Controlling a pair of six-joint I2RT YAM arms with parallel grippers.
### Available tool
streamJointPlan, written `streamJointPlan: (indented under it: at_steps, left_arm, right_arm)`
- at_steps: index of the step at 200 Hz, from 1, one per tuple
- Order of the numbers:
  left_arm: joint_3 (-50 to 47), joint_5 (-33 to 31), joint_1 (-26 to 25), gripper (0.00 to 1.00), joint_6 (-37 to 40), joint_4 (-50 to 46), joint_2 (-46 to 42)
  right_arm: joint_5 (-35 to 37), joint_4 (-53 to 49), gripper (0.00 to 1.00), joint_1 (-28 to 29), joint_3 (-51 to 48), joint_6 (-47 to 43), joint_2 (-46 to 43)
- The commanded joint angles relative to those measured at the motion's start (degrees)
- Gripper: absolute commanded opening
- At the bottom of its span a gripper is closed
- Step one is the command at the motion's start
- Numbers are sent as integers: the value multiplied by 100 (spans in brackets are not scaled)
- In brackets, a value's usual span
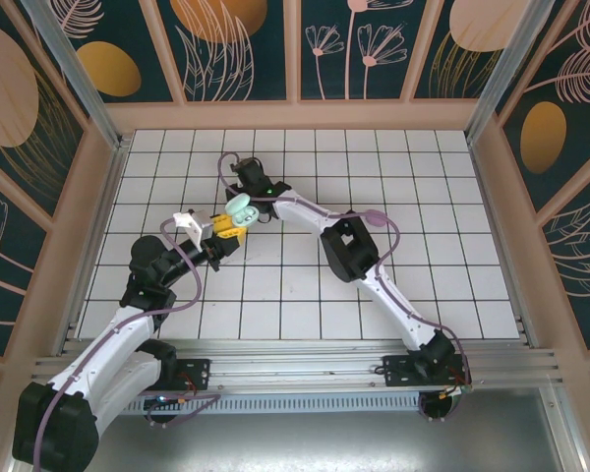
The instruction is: Insert the wireless bluetooth earbuds into the charging case
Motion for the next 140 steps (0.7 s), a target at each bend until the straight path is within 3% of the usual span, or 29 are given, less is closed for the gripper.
streamJointPlan:
  at_steps: [1,77,140]
  left_arm:
    - [-7,41,33,2,-11,29,-83]
    - [43,115,35,2,-46,66,-5]
    - [43,227,33,2,-64,94,86]
  right_arm:
    - [-143,-452,19,-231,-560,48,-514]
    - [-447,73,14,-614,-2843,-26,-1956]
    - [-614,579,13,-943,-5686,-57,-3712]
